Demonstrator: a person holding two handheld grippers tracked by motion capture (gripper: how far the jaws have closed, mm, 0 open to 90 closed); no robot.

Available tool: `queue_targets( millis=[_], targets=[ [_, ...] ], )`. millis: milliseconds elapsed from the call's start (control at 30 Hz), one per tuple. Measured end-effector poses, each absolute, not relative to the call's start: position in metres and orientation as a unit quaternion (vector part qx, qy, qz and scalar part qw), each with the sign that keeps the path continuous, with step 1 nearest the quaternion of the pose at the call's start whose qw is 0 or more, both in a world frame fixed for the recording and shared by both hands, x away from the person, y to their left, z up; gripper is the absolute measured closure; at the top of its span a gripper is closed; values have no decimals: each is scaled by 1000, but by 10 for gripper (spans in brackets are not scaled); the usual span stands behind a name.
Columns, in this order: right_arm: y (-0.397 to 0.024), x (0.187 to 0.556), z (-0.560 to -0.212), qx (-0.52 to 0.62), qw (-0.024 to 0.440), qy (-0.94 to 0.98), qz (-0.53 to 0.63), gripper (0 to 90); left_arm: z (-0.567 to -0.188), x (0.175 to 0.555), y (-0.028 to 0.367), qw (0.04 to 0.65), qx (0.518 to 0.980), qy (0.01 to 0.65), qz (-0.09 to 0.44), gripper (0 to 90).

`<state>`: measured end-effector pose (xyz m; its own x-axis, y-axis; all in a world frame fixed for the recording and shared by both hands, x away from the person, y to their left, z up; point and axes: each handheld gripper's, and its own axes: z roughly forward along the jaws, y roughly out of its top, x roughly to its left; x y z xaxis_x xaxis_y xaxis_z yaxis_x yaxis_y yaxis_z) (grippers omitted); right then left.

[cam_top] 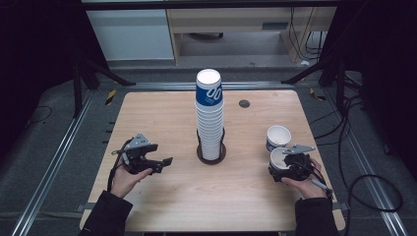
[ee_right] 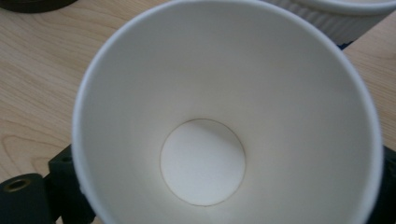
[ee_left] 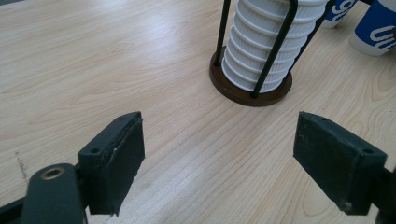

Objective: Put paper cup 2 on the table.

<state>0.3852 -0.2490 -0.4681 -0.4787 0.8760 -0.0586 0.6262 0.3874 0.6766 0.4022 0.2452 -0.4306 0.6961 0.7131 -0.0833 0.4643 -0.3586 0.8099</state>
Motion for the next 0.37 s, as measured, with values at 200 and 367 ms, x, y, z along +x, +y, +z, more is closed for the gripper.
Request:
queue_targets(
  millis=[200, 367],
  targets=[
    [-257, 380, -468, 473, 218, 794, 313, 51, -431, 402, 246, 432, 813, 363, 146, 154],
    [-260, 371, -473, 468, 214, 795, 322, 42, -431, 404, 252, 432, 808, 372, 148, 153]
  ],
)
